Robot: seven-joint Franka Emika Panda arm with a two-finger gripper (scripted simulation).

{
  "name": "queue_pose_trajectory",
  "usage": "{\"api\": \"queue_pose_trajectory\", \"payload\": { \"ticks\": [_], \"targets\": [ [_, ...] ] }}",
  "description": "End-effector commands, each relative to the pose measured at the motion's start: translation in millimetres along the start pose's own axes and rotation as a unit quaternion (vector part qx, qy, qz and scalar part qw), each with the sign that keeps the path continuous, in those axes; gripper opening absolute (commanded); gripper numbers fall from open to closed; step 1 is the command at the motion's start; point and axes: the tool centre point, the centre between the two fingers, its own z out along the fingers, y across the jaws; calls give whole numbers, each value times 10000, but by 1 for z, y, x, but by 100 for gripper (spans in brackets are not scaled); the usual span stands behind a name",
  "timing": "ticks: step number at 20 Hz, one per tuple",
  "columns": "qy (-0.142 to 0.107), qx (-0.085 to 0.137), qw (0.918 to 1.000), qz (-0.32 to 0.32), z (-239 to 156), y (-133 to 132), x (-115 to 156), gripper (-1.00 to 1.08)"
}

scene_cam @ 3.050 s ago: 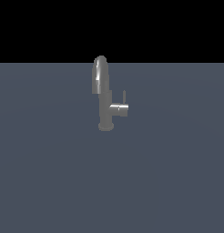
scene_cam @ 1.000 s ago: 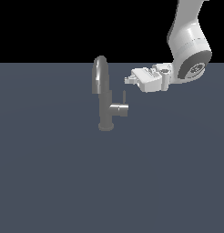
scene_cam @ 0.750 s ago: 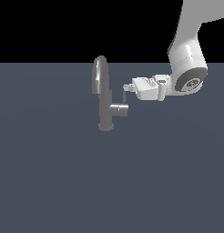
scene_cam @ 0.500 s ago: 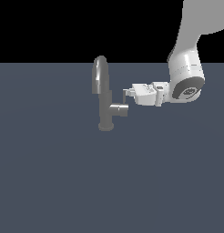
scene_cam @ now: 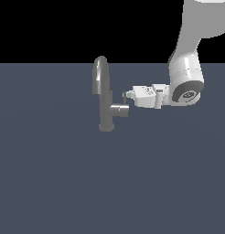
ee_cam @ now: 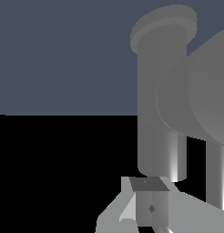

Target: Turn on the faucet by rotating a designated handle.

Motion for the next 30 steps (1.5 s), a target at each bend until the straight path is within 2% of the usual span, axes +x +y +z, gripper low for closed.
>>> {"api": "queue_pose_trajectory", "payload": {
  "ticks": [1, 22, 23, 30],
  "targets": [
    [0, 1, 10000, -1, 0, 2, -1, -100],
    [0, 1, 10000, -1, 0, 52, -10, -100],
    [8, 13, 10000, -17, 2, 47, -10, -100],
    [4, 8, 10000, -10, 1, 71, 4, -100]
  ]
}}
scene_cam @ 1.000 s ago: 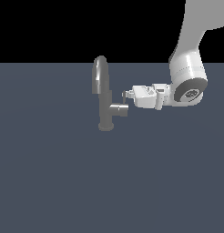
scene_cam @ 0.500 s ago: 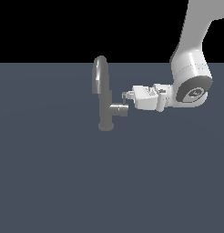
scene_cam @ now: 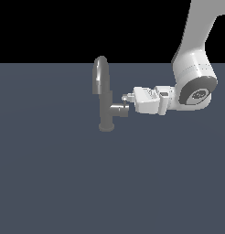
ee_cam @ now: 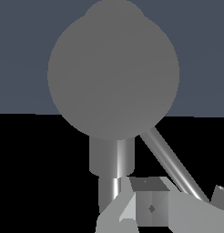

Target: Turn on the faucet by rotating a designated handle.

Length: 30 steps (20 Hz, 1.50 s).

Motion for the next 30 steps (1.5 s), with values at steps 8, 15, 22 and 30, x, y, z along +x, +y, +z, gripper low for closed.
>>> {"api": "queue_pose_trajectory", "payload": {
  "ticks": [8, 15, 22, 30],
  "targets": [
    [-20, -27, 10000, 84, -2, 37, 22, -100],
    [-18, -26, 10000, 38, -1, 41, 52, -100],
    [-48, -55, 9999, -94, 1, 37, 57, -100],
    [-37, -43, 10000, -15, 0, 29, 87, -100]
  ]
}}
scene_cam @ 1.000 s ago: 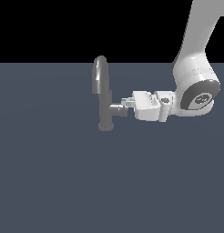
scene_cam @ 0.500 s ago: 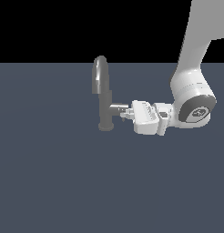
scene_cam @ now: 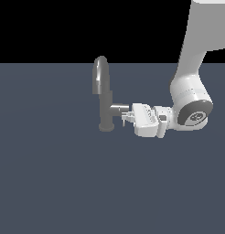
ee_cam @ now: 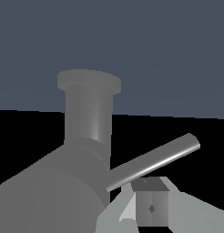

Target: Turn on the faucet by rotating a designated handle.

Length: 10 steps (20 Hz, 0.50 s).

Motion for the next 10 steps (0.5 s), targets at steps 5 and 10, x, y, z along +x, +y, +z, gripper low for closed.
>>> {"api": "queue_pose_trajectory", "payload": {
  "ticks": [5, 10],
  "targets": [
    [55, 61, 9999, 148, -1, -4, 37, -100],
    [61, 68, 9998, 194, -2, -8, 54, -100]
  ]
}}
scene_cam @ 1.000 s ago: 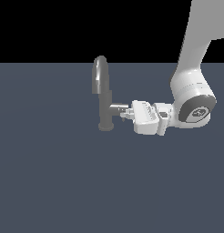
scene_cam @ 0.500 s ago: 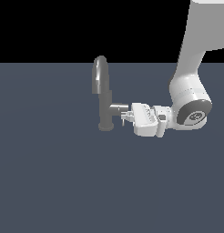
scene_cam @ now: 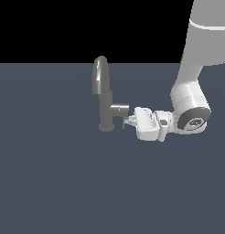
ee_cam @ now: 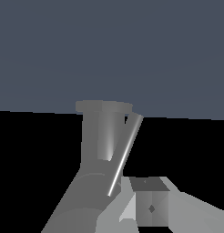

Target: Turn on the faucet by rotating a designated handle.

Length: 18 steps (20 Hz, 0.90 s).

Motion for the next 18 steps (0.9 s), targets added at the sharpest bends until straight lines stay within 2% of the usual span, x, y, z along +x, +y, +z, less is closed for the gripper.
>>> {"api": "queue_pose_trajectory", "payload": {
  "ticks": [1, 2, 18],
  "targets": [
    [22, -2, 9998, 193, 10, 6, 28, -100],
    [68, 77, 9999, 76, -4, 1, 14, -100],
    [38, 26, 9999, 159, 5, -32, 32, -100]
  ]
}}
